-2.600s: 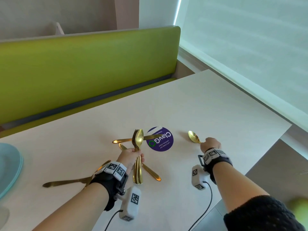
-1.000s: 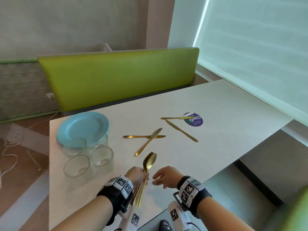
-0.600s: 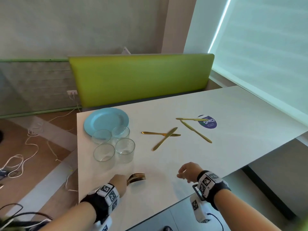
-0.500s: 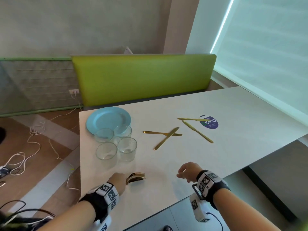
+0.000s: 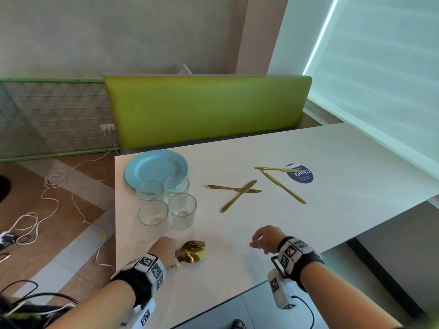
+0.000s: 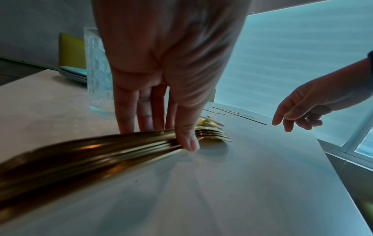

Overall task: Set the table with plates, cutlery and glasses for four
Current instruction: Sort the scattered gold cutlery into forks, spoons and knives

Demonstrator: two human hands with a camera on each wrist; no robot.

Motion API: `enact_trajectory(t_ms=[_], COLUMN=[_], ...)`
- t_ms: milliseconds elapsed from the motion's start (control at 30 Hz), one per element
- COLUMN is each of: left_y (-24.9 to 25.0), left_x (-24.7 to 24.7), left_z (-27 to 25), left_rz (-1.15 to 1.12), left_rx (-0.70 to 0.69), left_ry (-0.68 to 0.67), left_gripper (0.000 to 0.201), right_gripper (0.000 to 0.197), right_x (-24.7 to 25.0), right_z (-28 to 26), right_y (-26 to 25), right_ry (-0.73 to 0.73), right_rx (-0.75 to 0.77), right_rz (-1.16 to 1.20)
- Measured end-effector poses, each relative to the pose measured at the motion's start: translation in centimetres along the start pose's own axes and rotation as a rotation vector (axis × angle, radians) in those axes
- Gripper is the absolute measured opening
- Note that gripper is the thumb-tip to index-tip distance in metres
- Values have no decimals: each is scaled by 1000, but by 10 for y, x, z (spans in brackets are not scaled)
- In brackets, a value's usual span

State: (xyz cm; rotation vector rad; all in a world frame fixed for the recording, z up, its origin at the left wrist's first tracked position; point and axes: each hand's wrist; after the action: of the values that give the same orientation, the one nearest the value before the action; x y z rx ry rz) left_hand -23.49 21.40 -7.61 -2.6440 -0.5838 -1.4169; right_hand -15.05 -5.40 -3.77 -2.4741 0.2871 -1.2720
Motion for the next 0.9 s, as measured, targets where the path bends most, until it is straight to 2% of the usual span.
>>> enact_trajectory(t_ms=[267,467,667,767,900], left_y=[17,78,154,182,207], left_x=[4,34,70,81,80], left_z=[-4,3,55,90,128], left_rz=[53,5,-90,-74,-24], left_rx=[-14,-139,-129,-88,-36], left_ry=[32,163,193,157,133], left_gripper=[44,40,28,25,26], right_gripper=[31,29,26,24,7], right_x=[16,40,74,88,110], right_z=[3,17,52,76,105], right_y=[9,19,40,52,68], right_ry=[-1,49,89,111,110], right_rx=[-7,-12,-7,0,15], right_rz=[-9,9,10,41,0])
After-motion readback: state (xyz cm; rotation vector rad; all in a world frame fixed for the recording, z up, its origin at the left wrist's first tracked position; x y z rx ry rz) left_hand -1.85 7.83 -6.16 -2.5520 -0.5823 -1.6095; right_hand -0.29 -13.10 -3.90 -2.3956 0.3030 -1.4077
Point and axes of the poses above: each hand's wrist, its own z-axis towards the middle knuckle, its own x-axis out of the back of the hand, y = z × x, and after that the axes turned 7 degrees about x, right-handed
